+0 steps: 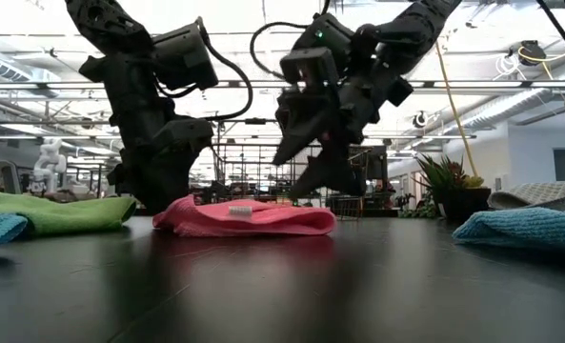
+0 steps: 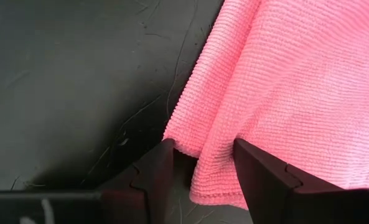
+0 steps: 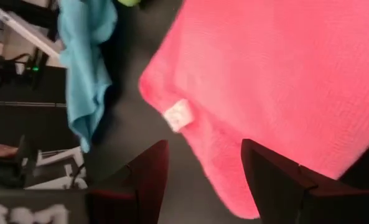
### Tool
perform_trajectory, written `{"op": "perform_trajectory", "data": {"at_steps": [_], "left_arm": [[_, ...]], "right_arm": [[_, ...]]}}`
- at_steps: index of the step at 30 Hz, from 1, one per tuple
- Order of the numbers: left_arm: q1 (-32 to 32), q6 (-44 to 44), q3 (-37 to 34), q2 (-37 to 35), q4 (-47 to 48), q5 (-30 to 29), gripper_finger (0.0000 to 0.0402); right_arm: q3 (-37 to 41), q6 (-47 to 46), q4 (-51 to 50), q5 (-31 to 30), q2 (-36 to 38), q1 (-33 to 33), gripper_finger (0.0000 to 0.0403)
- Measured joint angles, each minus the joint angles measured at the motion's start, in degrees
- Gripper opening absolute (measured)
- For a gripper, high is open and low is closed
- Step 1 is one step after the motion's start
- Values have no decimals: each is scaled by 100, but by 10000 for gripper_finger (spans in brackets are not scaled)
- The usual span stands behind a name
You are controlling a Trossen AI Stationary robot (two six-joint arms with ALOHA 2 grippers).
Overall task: Fold microfiber towels
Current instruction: Put the folded pink microfiber cloth in the wire basket
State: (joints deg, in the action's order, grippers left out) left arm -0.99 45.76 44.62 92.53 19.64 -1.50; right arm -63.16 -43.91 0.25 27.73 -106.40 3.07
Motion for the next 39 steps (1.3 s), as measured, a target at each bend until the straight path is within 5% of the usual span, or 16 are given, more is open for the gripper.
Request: {"op": "perform_trajectory", "data": {"at_steps": [10,23,39], "left_arm": [[0,-4,-4,4,-15,0,172],[0,69,-6,9,-33,2,172],[0,125,-13,13,-113,9,172]], "right_arm": [[1,384,-1324,-636,99,9,188],[23,480,-825,-1287,97,-14,185],[13,267,-533,-1287,-291,-167,185]]}}
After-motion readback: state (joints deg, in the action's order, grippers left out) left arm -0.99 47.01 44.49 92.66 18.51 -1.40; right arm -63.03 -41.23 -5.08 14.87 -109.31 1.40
